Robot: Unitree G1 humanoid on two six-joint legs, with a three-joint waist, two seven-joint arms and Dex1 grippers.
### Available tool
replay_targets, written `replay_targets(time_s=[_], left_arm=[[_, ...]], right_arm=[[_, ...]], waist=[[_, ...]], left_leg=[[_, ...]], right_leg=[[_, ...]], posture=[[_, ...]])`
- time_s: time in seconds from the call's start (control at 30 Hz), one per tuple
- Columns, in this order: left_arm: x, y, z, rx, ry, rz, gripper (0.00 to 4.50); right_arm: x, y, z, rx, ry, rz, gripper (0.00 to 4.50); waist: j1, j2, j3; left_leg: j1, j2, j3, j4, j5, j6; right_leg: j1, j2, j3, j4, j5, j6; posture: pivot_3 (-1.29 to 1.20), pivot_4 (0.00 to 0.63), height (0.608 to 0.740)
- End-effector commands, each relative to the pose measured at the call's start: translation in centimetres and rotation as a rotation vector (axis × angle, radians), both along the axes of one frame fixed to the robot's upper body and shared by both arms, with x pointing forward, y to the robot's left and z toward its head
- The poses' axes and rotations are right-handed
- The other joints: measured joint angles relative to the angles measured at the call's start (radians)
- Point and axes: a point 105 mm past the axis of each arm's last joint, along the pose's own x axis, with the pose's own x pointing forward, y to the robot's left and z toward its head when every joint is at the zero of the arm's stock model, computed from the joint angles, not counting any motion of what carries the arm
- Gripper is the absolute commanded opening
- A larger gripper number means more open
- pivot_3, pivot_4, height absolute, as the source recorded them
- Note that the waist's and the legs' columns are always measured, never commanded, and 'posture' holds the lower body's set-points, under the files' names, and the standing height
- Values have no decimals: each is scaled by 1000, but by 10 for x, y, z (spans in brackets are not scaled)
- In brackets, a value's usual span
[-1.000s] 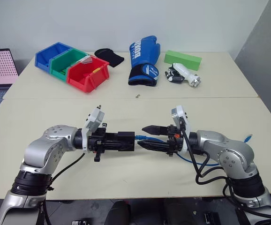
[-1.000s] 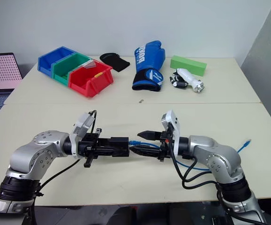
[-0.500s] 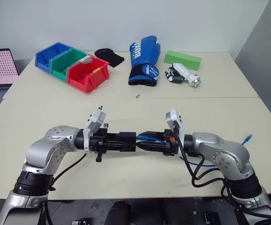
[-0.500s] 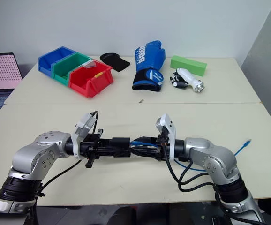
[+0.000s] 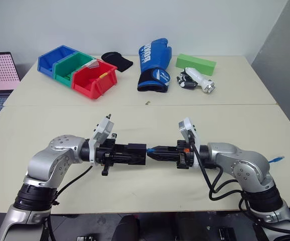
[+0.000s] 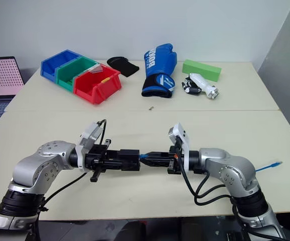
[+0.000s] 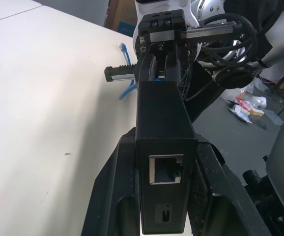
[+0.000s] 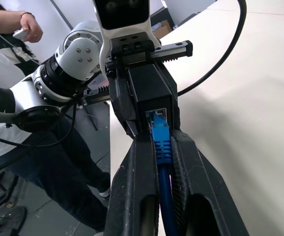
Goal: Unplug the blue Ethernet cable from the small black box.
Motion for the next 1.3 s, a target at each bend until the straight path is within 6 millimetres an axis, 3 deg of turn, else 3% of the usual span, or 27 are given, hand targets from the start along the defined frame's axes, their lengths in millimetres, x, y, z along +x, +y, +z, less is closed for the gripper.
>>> replay_targets(time_s=[0.03,0.6,0.67,0.77,0.9,1.07,1.13,1.3], left_arm=[[-2,5,3,20,-34,5,769],[-3,19,5,25,-31,82,769],[-2,20,5,22,-33,97,769],[1,20,7,3,-40,133,769],[4,19,8,-2,-50,180,769],[8,18,10,-10,-64,234,769],[10,19,11,-13,-68,260,769],[21,24,15,-33,-88,361,769]], right_arm=[[-7,1,19,55,-26,54,46],[17,-30,8,-15,-6,-93,38],[35,-37,6,-58,-75,-188,38],[77,-55,-2,-153,-236,-412,38],[140,-99,-19,-322,-393,-795,38],[157,-119,-51,-445,-396,-882,38],[158,-120,-56,-452,-384,-876,748],[153,-119,-53,-420,-367,-838,1796]], waist=[[0,0,0],[1,0,0],[1,0,0],[0,0,0],[-2,0,0],[-2,0,0],[-3,0,0],[-3,0,0]], left_leg=[[0,0,0,0,0,0],[0,0,0,0,0,0],[0,0,0,0,0,0],[0,0,1,0,0,0],[0,-1,2,0,0,0],[-2,0,3,0,0,0],[-4,1,3,0,0,0],[-6,0,3,2,0,0]], right_leg=[[0,0,0,0,0,0],[0,0,0,0,0,0],[0,0,0,0,0,0],[0,0,0,0,0,0],[0,0,1,1,0,0],[-4,0,1,3,0,0],[-6,-1,2,3,0,0],[-7,-1,2,4,0,0]], posture=[[0,150,740],[0,150,740],[0,150,740],[0,150,740],[0,150,740],[0,150,740],[0,150,740],[0,150,740]])
